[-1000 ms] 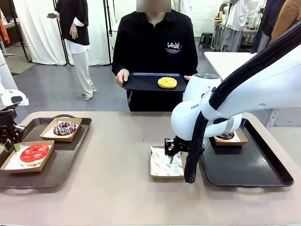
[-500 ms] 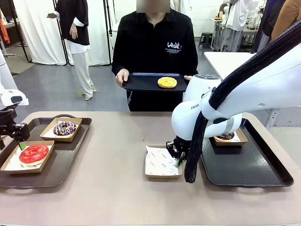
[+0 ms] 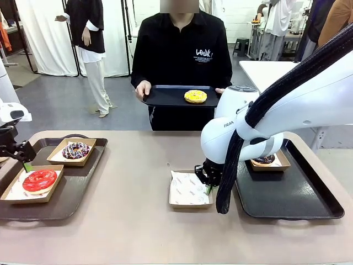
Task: Individually package the donuts and arrange them on the tray.
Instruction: Place the picked Paper togo box on the Handle tray while simultaneously picking up another Paper togo box from the table with the other hand.
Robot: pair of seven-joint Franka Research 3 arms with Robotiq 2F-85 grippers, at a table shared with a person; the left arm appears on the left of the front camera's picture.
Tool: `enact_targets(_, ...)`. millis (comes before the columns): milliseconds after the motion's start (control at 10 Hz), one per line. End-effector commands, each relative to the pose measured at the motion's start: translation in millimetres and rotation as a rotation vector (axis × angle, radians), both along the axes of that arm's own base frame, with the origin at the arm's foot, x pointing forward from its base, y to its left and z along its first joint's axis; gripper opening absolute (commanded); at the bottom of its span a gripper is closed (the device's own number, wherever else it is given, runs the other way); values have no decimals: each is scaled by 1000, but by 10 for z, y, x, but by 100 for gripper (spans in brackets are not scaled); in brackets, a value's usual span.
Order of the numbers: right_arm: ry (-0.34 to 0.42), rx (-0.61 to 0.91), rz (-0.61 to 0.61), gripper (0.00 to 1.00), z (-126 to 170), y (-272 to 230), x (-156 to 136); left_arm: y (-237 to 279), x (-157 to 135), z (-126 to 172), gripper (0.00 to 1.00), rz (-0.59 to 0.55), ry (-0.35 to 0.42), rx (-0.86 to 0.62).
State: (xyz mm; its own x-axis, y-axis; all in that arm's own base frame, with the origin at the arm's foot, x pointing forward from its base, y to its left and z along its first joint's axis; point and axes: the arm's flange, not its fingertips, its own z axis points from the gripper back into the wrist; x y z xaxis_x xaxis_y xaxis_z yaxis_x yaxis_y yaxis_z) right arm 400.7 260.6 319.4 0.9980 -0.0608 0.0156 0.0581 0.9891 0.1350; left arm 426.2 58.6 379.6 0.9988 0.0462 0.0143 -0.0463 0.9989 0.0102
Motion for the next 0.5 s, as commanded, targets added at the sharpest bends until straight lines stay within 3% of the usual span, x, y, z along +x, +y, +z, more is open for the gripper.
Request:
enact_targets(0,25,-18,5,0,305,68,-73,115,-73,154,100,-9,60,-163)
enact_targets(200,0,-12,-8,0,911,48,-62,344,-139,485,100,-23,99,-440)
enact_targets(400,-24,-32,-25,0,1435,108,76,691,-276,827,100,-26,85,-678)
